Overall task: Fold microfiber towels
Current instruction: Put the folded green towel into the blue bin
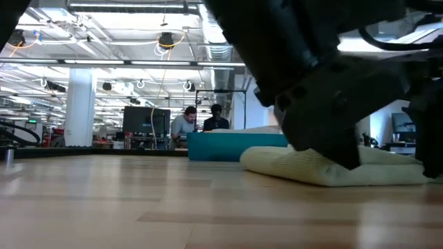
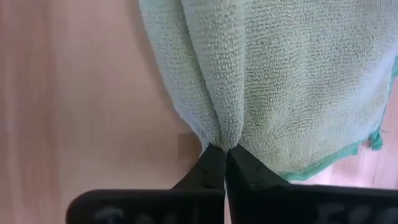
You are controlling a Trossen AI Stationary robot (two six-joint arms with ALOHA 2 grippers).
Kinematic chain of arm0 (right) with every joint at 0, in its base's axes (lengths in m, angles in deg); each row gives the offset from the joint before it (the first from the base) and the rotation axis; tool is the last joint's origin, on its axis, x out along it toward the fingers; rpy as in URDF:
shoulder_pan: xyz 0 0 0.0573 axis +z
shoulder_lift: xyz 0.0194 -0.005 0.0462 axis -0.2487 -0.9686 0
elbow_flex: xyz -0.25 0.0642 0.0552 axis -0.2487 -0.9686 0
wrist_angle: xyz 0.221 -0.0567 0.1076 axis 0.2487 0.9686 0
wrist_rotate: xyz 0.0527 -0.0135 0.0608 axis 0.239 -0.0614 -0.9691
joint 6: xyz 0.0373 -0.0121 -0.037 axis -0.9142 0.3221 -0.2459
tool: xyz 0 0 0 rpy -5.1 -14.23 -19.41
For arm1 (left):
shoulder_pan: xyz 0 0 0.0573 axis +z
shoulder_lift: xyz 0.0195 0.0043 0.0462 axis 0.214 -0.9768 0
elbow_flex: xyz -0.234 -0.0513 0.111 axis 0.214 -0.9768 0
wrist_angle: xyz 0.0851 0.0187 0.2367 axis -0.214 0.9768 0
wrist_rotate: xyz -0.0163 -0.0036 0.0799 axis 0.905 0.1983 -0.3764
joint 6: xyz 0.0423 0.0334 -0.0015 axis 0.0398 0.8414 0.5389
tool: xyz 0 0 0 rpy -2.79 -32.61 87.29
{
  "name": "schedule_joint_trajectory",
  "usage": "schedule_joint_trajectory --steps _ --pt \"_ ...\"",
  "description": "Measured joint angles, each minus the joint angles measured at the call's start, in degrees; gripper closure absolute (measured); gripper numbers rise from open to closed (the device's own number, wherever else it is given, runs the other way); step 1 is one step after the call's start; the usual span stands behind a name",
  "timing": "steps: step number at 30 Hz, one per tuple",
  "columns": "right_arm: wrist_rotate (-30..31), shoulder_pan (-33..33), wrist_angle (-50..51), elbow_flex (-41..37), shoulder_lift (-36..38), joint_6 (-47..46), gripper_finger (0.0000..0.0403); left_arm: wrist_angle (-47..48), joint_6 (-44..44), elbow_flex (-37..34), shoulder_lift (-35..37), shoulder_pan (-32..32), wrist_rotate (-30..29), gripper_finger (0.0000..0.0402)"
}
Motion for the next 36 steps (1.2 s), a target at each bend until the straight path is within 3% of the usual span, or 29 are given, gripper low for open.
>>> schedule_joint_trajectory --steps 11,27,31,36 --pt "0.23 -2.73 3.22 3.27 0.02 1.57 0.039 2.99 -3.97 -0.04 0.0 -0.15 -1.5 0.0216" --pt "1.9 -4.21 6.67 8.22 0.11 4.59 0.0392 2.12 -12.39 -7.02 0.52 -0.45 -4.91 0.022" --pt "2.17 -4.37 7.92 9.7 0.12 4.59 0.0385 3.39 -13.89 -7.42 0.45 -0.3 -7.91 0.0261" --pt "2.27 -4.85 9.15 11.24 0.13 5.94 0.0386 4.84 -14.04 -7.52 0.19 -0.05 -11.0 0.0364"
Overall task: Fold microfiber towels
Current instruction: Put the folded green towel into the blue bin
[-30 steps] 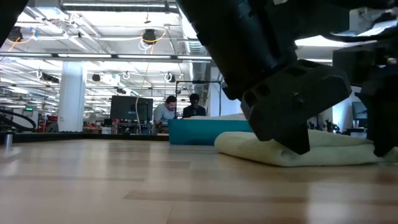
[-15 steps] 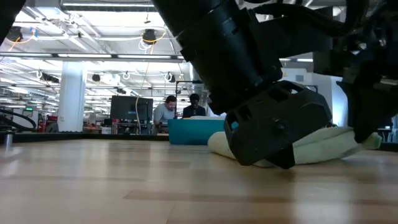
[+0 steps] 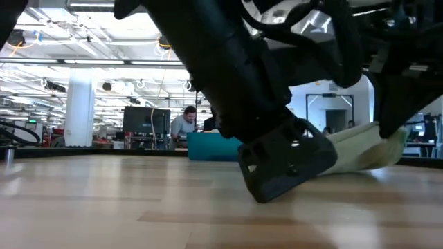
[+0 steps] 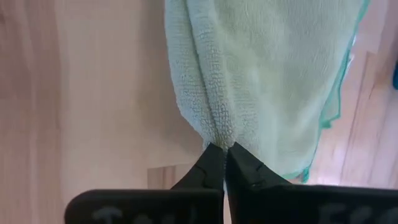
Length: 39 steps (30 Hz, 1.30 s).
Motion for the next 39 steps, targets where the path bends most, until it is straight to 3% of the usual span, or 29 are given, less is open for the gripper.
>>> schedule_joint_trajectory --steps 2,13,24,30,36,39 --pt "-0.02 -0.37 0.41 0.37 0.0 0.77 0.0389 1.19 -0.22 0.35 0.01 0.13 -0.62 0.039" --pt "5.35 -5.69 8.49 8.31 1.57 9.0 0.0389 21.99 -2.74 7.63 3.56 1.91 0.22 0.0397" --pt "8.74 -15.43 4.27 8.71 16.63 25.41 0.0392 37.23 -4.62 8.76 16.65 7.1 -3.18 0.0397" --pt "6.3 -25.18 -3.84 8.68 21.74 37.24 0.0391 41.3 -2.06 8.76 22.83 12.16 -3.3 0.0397" --pt "-5.5 -37.12 -9.4 8.61 20.24 46.23 0.0392 43.73 1.84 8.81 24.73 19.84 5.28 0.0397" --pt "-7.58 -42.1 -12.1 8.63 18.53 49.53 0.0391 43.91 5.54 8.79 24.73 23.77 8.03 0.0397"
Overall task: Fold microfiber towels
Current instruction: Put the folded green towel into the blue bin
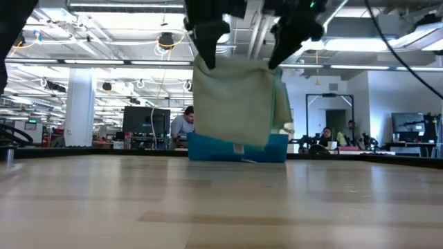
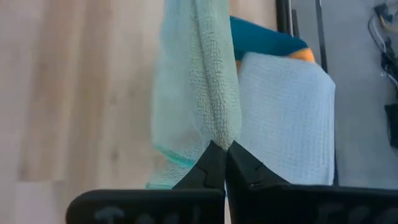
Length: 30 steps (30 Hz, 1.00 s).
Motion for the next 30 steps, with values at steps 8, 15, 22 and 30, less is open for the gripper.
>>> schedule_joint_trajectory --steps 8,15,22,30 --pt "-4.0 -11.31 -4.49 0.04 -1.94 6.58 0.039 -4.25 9.82 0.09 0.0 10.99 4.81 0.0397" --pt "-10.81 -19.78 -7.88 0.0 -3.29 12.34 0.0392 -12.38 18.21 0.08 -0.24 19.87 12.09 0.0397" --pt "-11.81 -24.81 -11.76 0.11 -8.43 14.38 0.0385 -15.44 20.29 -0.04 -0.47 25.88 18.34 0.0397" --pt "-10.51 -25.8 -17.21 -0.02 -10.31 17.66 0.039 -18.77 24.28 -0.09 -0.75 28.91 17.91 0.0394"
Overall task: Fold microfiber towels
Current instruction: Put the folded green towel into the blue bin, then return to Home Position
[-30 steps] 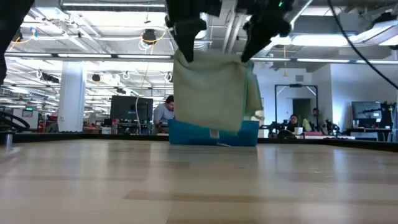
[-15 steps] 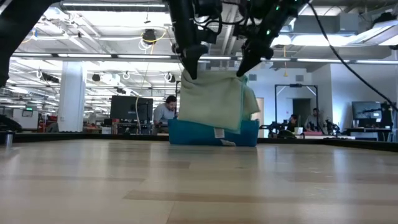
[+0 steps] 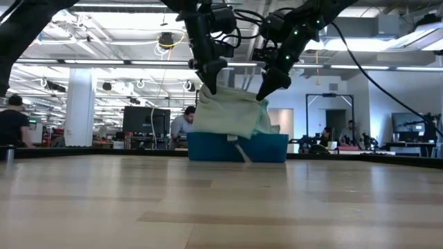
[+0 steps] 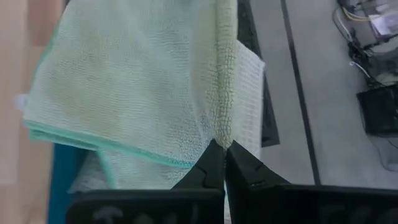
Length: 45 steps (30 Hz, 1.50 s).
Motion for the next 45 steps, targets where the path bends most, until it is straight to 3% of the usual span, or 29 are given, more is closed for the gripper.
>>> schedule_joint_trajectory --steps 12,18,24,31,37,41,45 --pt "0.0 -1.61 -0.37 -0.09 -0.09 0.0 0.0385 -3.37 4.36 -0.04 -4.25 1.39 1.49 0.0393" --pt "0.0 -1.53 -0.37 -0.09 -0.09 0.0 0.0358 -3.75 6.29 -0.04 -4.3 1.45 1.18 0.039" --pt "0.29 -1.58 -0.33 -0.09 0.0 -0.02 0.0319 -3.77 6.1 -0.07 -4.34 1.5 0.54 0.0343" --pt "2.14 -1.57 -1.77 -0.09 0.0 -0.02 0.0238 -4.18 6.39 -0.07 -4.36 1.51 -5.99 0.0264" --pt "8.12 -1.53 -3.76 -0.09 0.02 -1.08 0.0172 -4.23 7.44 -0.07 -4.36 1.57 -8.95 0.0236" --pt "9.31 -1.15 -3.19 -0.09 0.49 -1.11 0.0158 -3.9 10.45 -0.07 -4.36 1.23 -11.63 0.0236" --pt "15.74 0.5 -2.49 -0.09 1.94 -1.13 0.0175 -3.75 14.7 -0.07 -3.86 -0.63 -18.45 0.025"
